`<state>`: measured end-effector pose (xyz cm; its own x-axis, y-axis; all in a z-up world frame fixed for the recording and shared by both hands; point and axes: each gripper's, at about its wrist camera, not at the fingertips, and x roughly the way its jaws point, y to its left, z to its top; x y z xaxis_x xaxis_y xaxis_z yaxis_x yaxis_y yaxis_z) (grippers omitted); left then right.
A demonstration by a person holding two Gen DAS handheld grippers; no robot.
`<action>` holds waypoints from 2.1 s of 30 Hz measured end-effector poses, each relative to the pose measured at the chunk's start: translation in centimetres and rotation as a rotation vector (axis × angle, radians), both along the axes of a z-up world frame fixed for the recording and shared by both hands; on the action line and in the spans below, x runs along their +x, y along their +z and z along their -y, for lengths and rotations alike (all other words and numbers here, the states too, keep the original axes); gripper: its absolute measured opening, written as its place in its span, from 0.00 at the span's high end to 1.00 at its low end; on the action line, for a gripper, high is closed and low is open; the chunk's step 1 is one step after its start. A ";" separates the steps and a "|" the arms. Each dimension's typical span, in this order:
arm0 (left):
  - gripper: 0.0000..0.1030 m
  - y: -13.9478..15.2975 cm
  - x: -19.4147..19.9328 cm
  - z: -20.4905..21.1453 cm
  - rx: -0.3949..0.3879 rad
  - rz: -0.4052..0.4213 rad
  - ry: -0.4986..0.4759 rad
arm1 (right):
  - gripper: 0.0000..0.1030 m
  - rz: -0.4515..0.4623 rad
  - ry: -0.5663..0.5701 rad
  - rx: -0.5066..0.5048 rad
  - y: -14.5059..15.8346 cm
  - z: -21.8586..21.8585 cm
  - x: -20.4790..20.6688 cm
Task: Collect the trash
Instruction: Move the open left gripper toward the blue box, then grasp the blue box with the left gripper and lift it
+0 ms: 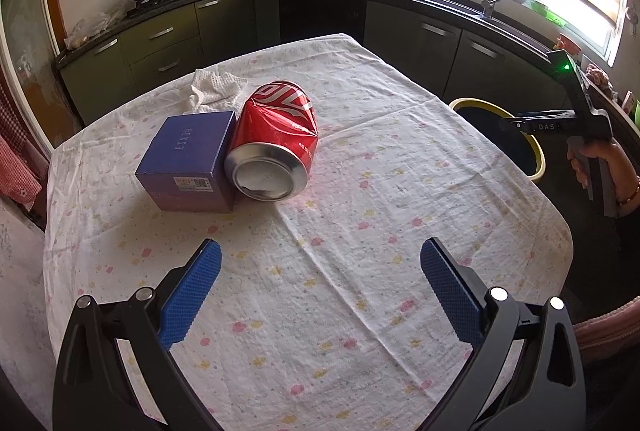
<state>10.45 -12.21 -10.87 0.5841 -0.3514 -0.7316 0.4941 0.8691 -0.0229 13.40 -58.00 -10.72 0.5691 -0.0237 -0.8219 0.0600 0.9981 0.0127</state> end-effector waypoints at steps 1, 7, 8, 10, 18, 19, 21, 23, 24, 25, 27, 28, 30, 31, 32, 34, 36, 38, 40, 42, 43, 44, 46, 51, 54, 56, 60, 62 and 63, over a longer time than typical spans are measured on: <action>0.05 0.0 0.2 0.1 0.009 0.002 -0.001 | 0.39 0.002 0.004 -0.002 0.0 -0.3 0.0; 0.05 0.3 2.1 -0.4 0.031 0.016 0.007 | 0.39 0.001 0.023 -0.007 -0.1 -1.2 -0.2; 0.05 0.5 2.5 -0.6 0.033 0.020 0.013 | 0.39 -0.002 0.024 -0.007 -0.2 -1.3 -0.2; 0.05 1.1 3.6 -1.4 0.036 0.033 0.035 | 0.39 -0.009 0.029 -0.009 -0.4 -1.5 -0.1; 0.05 2.3 9.0 -5.4 0.023 0.022 0.119 | 0.39 -0.022 0.040 -0.009 -1.1 -1.9 0.2; 0.05 2.2 9.7 -5.7 0.021 0.012 0.128 | 0.39 -0.023 0.041 -0.007 -1.2 -1.9 0.2; 0.05 1.8 10.9 -6.3 0.022 -0.007 0.145 | 0.39 -0.027 0.045 -0.007 -1.3 -2.0 0.2; 0.05 1.3 11.7 -6.7 0.025 -0.021 0.153 | 0.39 -0.029 0.048 -0.007 -1.4 -2.1 0.4; 0.05 1.1 12.1 -6.8 0.027 -0.028 0.158 | 0.39 -0.030 0.049 -0.008 -1.4 -2.2 0.4; 0.05 0.9 12.4 -7.0 0.025 -0.034 0.163 | 0.39 -0.032 0.050 -0.009 -1.4 -2.3 0.4; 0.05 0.5 12.8 -7.0 0.019 -0.045 0.158 | 0.39 -0.036 0.053 -0.008 -1.5 -2.4 0.6; 0.05 0.4 12.9 -6.9 0.016 -0.052 0.153 | 0.39 -0.038 0.054 -0.008 -1.6 -2.4 0.6; 0.05 0.1 13.1 -6.6 0.020 -0.059 0.142 | 0.39 -0.042 0.056 -0.008 -1.7 -2.6 0.8; 0.05 0.0 13.1 -6.3 0.027 -0.059 0.136 | 0.39 -0.042 0.056 -0.008 -1.7 -2.6 0.8; 0.05 -0.1 13.2 -6.1 0.040 -0.057 0.133 | 0.39 -0.043 0.056 -0.009 -1.8 -2.6 0.8; 0.05 -0.3 13.4 -5.8 0.056 -0.057 0.130 | 0.38 -0.043 0.055 -0.011 -1.8 -2.6 0.9; 0.05 -0.5 13.6 -5.7 0.064 -0.065 0.129 | 0.39 -0.043 0.055 -0.009 -1.8 -2.6 0.9; 0.05 -0.9 14.0 -5.8 0.082 -0.071 0.143 | 0.38 -0.044 0.055 -0.011 -1.8 -2.7 0.9; 0.05 -1.3 14.7 -6.2 0.078 -0.089 0.154 | 0.38 -0.047 0.054 -0.011 -1.9 -2.7 0.9; 0.05 -1.8 15.3 -6.5 0.069 -0.108 0.157 | 0.38 -0.048 0.053 -0.013 -2.0 -2.8 0.9; 0.06 -1.9 15.5 -6.5 0.066 -0.114 0.154 | 0.38 -0.048 0.053 -0.014 -2.1 -2.8 0.9; 0.06 -2.1 15.6 -6.5 0.061 -0.119 0.148 | 0.38 -0.048 0.052 -0.014 -2.1 -2.8 0.9; 0.08 -2.3 15.8 -6.4 0.059 -0.116 0.133 | 0.38 -0.048 0.052 -0.013 -2.1 -2.8 0.9; 0.25 -2.8 16.2 -6.9 0.008 -0.149 0.126 | 0.38 -0.048 0.051 -0.015 -2.1 -2.9 0.9; 0.26 -2.7 15.6 -7.1 -0.001 -0.126 0.130 | 0.38 -0.045 0.053 -0.021 -2.0 -2.9 0.8; 0.26 -2.0 14.6 -7.4 -0.003 -0.097 0.129 | 0.38 -0.036 0.054 -0.021 -1.8 -2.8 0.7; 0.26 0.2 12.2 -7.7 0.007 -0.031 0.128 | 0.38 -0.008 0.056 -0.001 -1.0 -2.6 0.3; 0.26 1.5 10.8 -7.8 0.009 -0.006 0.122 | 0.38 0.003 0.055 -0.002 -0.6 -2.6 0.1; 0.26 2.1 10.1 -7.7 0.012 0.003 0.118 | 0.38 0.007 0.057 0.000 -0.5 -2.6 0.1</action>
